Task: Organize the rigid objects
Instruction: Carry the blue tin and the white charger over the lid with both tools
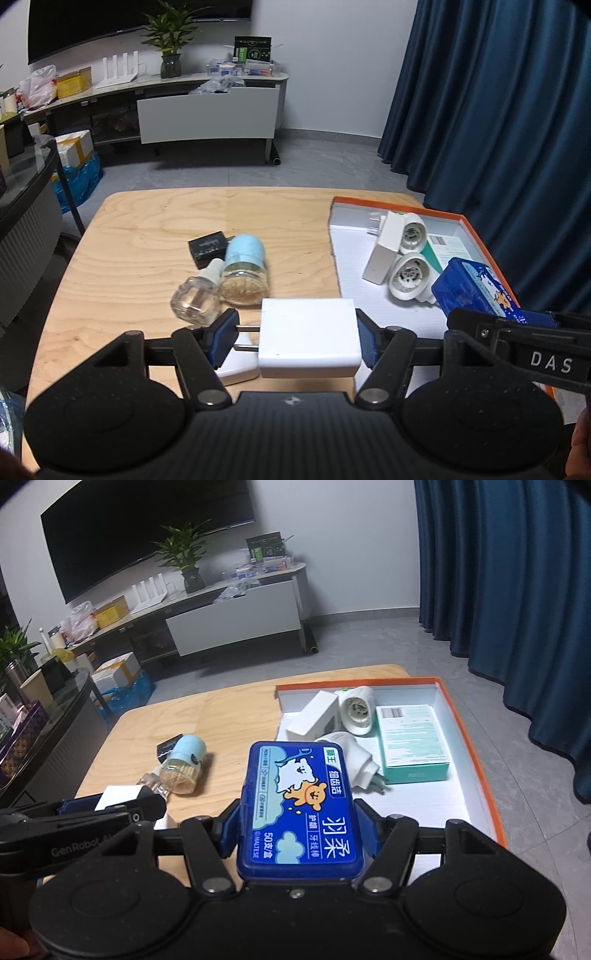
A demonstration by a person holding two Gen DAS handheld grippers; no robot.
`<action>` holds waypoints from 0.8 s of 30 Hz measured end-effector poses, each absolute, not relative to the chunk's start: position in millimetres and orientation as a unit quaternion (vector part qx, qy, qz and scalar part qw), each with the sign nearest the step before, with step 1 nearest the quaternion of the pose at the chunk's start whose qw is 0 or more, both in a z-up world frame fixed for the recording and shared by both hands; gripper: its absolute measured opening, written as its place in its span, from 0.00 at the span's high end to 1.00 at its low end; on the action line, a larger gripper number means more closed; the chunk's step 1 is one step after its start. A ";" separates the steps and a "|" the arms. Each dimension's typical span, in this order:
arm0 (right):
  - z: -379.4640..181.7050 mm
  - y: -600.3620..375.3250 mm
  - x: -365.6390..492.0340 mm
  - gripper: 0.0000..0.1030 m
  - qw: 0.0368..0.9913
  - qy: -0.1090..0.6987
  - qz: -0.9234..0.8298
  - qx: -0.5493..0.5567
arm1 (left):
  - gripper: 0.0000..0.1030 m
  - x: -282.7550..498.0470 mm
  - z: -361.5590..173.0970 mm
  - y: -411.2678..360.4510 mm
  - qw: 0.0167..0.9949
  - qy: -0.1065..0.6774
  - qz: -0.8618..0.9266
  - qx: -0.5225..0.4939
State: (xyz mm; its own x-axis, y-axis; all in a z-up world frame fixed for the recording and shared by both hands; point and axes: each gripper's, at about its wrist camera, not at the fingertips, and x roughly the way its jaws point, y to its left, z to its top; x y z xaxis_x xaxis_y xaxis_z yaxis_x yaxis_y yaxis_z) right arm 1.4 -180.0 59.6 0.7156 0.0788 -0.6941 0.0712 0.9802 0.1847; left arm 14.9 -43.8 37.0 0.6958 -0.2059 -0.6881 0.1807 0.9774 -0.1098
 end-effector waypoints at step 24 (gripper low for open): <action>62.8 -232.0 -18.4 0.27 0.924 0.361 -0.056 0.115 | 0.36 11.9 37.8 -98.3 0.914 0.374 -0.158 0.005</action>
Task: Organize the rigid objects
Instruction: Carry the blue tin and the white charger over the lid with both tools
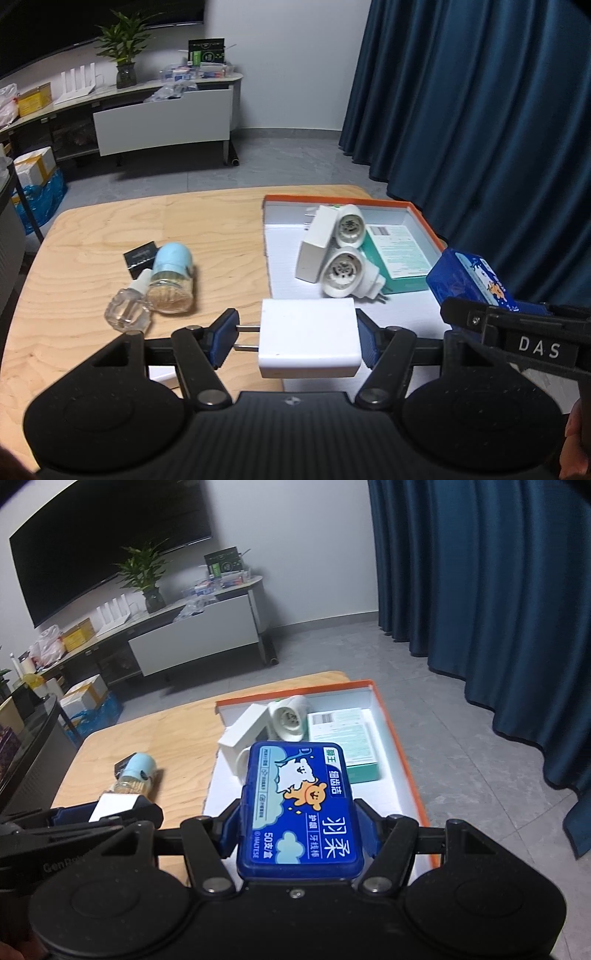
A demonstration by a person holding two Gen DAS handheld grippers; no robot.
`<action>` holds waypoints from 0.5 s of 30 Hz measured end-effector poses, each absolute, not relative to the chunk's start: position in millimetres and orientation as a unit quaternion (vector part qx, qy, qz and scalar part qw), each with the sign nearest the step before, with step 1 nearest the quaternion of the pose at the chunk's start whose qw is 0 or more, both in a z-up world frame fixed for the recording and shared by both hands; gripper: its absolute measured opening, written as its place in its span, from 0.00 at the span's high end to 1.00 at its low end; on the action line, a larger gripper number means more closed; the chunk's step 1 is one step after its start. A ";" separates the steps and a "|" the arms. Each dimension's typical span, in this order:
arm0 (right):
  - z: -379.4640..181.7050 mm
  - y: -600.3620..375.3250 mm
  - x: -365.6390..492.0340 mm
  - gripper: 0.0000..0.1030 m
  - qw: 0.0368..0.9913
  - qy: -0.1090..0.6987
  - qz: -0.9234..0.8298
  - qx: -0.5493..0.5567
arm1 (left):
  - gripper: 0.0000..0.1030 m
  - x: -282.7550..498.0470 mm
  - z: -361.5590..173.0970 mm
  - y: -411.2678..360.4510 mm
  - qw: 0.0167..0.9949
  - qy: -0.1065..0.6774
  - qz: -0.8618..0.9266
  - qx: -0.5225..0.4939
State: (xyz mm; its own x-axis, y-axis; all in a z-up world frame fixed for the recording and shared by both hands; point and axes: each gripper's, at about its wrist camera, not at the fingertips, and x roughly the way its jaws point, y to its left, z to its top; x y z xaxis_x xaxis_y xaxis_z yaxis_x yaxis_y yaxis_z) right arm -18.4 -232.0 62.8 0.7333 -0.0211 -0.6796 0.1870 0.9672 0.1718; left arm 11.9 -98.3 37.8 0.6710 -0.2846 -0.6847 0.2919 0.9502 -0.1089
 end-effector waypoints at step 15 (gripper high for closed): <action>62.9 -252.6 -20.0 0.27 0.923 0.357 -0.074 0.121 | 0.36 11.1 33.0 -123.0 0.909 0.377 -0.176 0.023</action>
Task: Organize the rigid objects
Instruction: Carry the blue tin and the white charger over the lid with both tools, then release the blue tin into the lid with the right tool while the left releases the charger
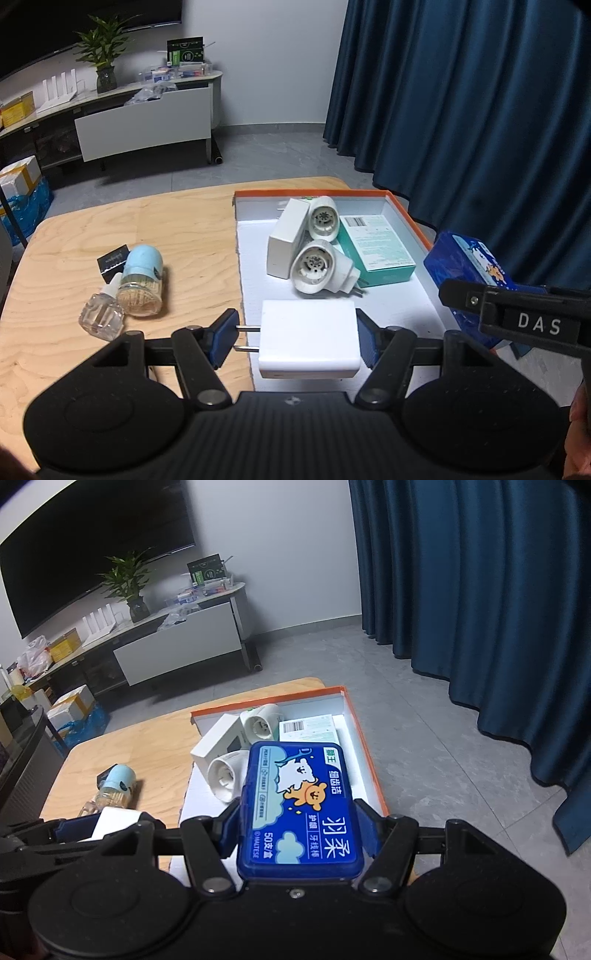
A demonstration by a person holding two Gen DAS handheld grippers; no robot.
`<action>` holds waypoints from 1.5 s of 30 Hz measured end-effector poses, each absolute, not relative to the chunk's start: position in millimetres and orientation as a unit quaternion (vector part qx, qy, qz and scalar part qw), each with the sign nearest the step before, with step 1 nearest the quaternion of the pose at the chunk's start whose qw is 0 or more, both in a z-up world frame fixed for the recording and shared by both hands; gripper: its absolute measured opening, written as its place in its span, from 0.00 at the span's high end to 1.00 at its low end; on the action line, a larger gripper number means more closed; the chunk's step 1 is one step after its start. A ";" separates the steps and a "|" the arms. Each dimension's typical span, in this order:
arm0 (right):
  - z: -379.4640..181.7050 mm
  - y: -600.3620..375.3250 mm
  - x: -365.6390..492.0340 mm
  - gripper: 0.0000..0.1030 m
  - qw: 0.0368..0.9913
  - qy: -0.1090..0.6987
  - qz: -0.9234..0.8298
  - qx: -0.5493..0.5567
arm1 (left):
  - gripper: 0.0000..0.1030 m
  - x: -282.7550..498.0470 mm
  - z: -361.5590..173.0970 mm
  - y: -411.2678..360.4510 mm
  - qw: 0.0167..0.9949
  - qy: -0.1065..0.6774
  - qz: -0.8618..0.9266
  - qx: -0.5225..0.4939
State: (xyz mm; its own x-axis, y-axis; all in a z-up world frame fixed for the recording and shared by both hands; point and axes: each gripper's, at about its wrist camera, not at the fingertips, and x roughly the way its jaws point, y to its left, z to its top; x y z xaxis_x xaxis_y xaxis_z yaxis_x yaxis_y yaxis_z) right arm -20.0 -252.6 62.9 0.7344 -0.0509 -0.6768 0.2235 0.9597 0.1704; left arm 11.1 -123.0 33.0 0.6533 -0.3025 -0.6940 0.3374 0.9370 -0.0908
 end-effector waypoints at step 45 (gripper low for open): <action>43.0 -272.8 16.9 0.26 0.912 0.392 -0.075 0.096 | 0.36 25.2 7.0 -161.7 0.889 0.407 -0.206 0.034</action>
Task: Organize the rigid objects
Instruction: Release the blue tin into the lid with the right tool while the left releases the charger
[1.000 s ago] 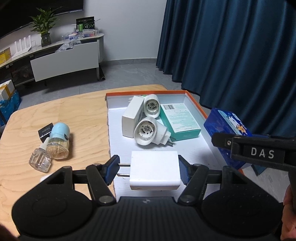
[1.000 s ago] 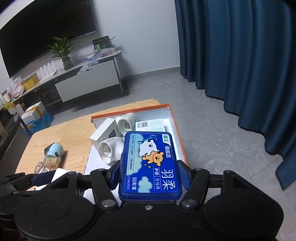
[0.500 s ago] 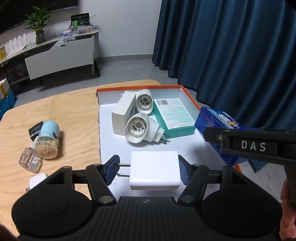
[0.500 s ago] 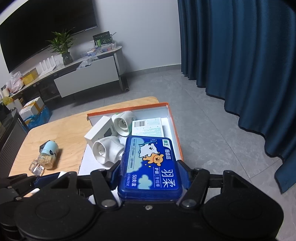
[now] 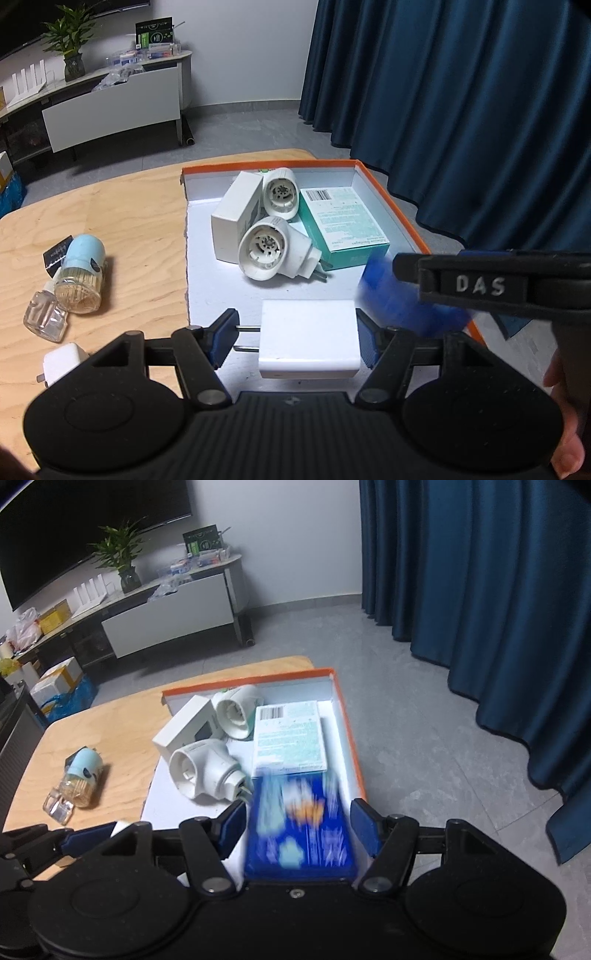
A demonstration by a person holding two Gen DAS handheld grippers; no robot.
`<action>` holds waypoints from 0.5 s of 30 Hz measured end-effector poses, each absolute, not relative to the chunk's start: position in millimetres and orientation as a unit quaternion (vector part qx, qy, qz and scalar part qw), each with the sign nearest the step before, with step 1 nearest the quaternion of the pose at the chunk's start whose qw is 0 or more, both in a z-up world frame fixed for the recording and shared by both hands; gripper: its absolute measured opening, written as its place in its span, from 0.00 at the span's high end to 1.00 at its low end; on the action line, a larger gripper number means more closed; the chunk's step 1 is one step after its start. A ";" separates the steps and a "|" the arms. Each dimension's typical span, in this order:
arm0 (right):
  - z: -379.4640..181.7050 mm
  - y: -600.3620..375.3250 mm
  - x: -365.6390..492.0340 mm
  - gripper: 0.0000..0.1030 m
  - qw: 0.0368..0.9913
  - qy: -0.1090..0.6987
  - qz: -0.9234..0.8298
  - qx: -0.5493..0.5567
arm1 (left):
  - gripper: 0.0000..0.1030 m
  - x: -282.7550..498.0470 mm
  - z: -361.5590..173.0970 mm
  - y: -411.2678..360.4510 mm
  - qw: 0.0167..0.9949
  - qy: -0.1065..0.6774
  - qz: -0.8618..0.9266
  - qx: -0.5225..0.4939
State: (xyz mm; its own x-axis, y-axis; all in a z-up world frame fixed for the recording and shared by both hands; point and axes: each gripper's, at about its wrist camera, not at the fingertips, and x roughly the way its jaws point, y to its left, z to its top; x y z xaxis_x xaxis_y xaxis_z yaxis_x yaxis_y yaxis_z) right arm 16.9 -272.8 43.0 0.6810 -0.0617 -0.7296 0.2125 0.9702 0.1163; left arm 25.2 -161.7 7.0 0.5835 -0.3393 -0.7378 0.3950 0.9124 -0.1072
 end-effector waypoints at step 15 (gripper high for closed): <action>58.6 -272.9 9.3 0.26 0.921 0.366 -0.080 0.108 | 0.23 29.9 7.8 -164.6 0.882 0.406 -0.238 0.014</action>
